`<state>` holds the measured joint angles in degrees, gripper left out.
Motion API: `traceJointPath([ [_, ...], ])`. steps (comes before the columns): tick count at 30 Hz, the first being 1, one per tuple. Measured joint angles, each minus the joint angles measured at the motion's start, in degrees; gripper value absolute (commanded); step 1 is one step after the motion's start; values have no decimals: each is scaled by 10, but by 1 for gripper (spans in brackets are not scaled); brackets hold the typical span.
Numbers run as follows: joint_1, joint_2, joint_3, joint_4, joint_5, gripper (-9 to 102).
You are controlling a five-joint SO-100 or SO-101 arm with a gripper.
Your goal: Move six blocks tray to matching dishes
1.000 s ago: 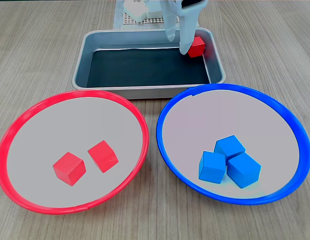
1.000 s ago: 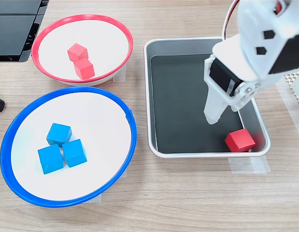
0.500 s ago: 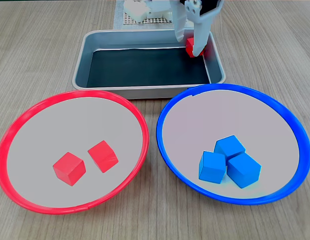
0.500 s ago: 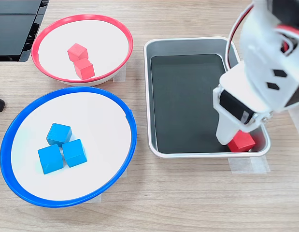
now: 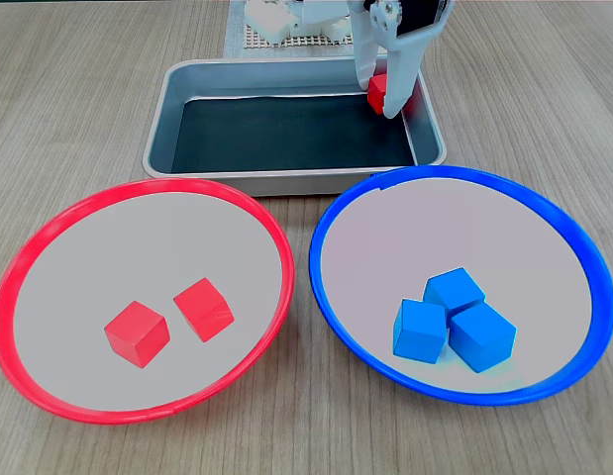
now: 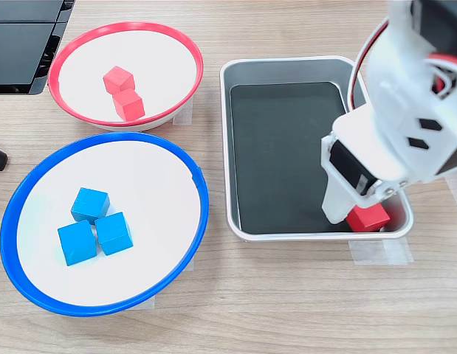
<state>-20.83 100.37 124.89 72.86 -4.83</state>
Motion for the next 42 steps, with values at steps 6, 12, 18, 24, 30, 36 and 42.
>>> traceJointPath([
  [6,-4,-4,0,-12,43,16],
  [12,-13,-7,0,-23,69,15],
  [18,-20,-7,0,-36,69,11],
  [24,-20,-7,0,-41,52,0],
  [30,95,-12,-40,17,-47,0],
  [36,287,-53,-172,-47,-156,0],
  [42,349,-108,-282,-281,-140,7],
])
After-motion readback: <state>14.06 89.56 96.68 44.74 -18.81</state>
